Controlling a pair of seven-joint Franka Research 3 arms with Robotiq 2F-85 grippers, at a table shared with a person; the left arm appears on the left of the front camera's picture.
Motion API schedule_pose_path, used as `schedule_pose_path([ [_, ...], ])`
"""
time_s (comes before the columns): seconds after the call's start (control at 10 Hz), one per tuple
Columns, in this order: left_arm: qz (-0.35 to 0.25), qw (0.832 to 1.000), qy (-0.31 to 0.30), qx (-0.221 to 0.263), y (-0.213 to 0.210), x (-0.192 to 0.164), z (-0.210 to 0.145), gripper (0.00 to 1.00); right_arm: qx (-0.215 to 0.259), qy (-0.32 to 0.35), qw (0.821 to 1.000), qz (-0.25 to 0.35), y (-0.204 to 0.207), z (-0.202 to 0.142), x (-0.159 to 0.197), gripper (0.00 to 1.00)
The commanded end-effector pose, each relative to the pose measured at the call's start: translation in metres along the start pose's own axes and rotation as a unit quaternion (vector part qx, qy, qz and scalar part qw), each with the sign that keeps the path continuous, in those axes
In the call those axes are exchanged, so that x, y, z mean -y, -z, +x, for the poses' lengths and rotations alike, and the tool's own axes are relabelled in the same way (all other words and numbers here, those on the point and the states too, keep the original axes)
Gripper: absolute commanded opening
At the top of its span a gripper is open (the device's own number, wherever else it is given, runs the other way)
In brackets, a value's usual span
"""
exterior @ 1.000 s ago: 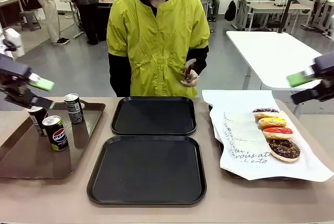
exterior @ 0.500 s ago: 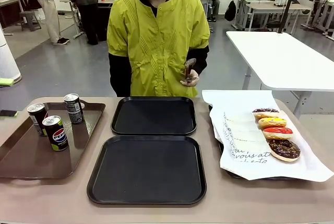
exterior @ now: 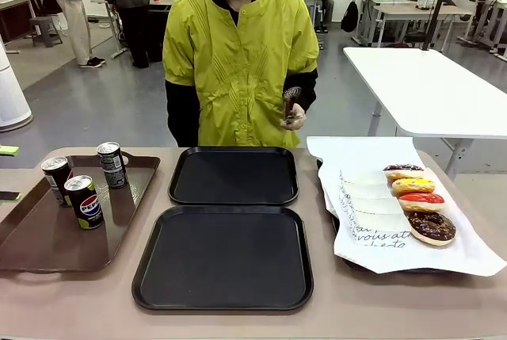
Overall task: Set up donuts and drinks on trays.
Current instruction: Pick up one Pepsi coke and place it on the Flat Tray.
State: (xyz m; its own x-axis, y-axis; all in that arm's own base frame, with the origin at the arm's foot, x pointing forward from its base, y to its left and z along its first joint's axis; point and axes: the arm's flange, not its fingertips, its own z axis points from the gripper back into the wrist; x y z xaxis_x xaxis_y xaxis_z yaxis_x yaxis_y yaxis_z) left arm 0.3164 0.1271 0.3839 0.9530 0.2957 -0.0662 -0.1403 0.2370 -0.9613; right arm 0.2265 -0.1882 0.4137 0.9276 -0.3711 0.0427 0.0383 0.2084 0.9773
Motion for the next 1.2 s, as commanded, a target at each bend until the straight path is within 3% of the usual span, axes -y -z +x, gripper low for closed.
schedule_pose_path([
  [0.0,0.001,1.0,0.017,-0.004,-0.017,0.002,-0.009,1.0,0.009,-0.012,1.0,-0.014,0.027,-0.041,0.002,1.0],
  [0.3,-0.006,0.999,0.039,0.009,-0.03,0.008,-0.014,1.0,0.04,-0.017,0.999,-0.019,0.021,-0.039,-0.001,1.0],
  [0.4,0.002,1.0,0.012,0.01,-0.02,0.004,-0.007,1.0,0.045,-0.016,0.999,-0.023,0.02,-0.04,-0.002,1.0],
  [1.0,0.002,1.0,0.012,0.01,-0.02,0.004,-0.007,1.0,0.061,-0.025,0.997,-0.031,0.016,-0.04,-0.007,1.0],
  [1.1,0.002,1.0,0.012,0.01,-0.02,0.004,-0.007,1.0,0.048,-0.023,0.998,-0.024,-0.021,-0.008,-0.014,1.0],
])
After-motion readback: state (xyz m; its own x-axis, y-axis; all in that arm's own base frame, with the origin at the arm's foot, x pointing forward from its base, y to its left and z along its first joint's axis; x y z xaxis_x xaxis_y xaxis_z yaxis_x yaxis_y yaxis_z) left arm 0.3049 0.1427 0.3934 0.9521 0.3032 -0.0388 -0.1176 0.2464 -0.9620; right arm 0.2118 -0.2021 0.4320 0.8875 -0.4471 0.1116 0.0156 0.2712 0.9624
